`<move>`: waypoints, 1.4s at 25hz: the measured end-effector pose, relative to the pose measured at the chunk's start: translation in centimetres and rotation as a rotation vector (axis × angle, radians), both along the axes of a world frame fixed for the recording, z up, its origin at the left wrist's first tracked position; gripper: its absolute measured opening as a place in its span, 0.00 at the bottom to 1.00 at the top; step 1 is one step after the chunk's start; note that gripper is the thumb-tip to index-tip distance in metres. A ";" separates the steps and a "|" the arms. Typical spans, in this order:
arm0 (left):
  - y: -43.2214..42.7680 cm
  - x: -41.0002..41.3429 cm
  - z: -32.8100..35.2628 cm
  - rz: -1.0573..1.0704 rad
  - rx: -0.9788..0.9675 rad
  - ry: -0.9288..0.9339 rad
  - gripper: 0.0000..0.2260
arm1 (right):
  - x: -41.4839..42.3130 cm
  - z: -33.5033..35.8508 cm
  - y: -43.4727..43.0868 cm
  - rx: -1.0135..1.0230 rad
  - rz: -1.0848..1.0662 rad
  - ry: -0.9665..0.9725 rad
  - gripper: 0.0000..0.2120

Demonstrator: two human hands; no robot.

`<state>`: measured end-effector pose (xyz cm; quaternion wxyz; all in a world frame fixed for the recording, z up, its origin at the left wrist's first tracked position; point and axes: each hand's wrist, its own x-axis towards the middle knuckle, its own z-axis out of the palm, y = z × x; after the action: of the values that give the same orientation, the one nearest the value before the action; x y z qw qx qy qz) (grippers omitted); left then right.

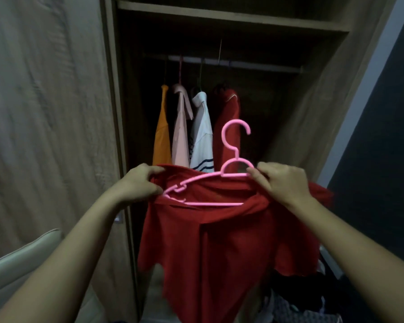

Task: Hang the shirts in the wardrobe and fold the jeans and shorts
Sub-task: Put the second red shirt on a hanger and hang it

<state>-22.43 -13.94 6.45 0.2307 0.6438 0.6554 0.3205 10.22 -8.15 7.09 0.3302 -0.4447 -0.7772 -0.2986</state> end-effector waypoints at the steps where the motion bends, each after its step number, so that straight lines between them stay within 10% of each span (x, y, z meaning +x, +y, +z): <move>1: -0.3 1.4 0.9 0.098 0.088 0.140 0.27 | -1.6 0.2 -0.4 -0.080 -0.032 0.071 0.27; 8: -2.9 4.8 0.6 -0.029 0.855 0.493 0.13 | -4.1 3.4 -0.4 -0.268 0.036 0.437 0.25; 12: -2.2 -0.1 2.7 0.074 0.687 0.494 0.30 | -3.3 4.4 -0.4 -0.191 0.099 0.513 0.30; 18: -1.2 -2.8 2.7 0.036 0.764 0.314 0.23 | -3.0 5.8 -0.2 -0.150 0.054 0.286 0.30; 21: -0.9 -4.1 2.6 0.097 0.742 0.228 0.23 | -1.2 6.7 0.7 -0.541 0.218 0.303 0.32; 24: -0.8 -3.8 2.6 0.048 0.754 0.213 0.20 | -0.7 7.2 0.9 -0.783 0.423 0.318 0.13; 35: -0.5 -5.5 4.9 -0.100 0.672 0.050 0.10 | 0.5 6.8 1.3 -0.521 0.503 0.500 0.07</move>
<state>-27.89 -14.45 11.35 0.0049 0.7228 0.4863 0.4910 10.73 -6.88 13.94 0.4471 -0.3688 -0.8069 0.1138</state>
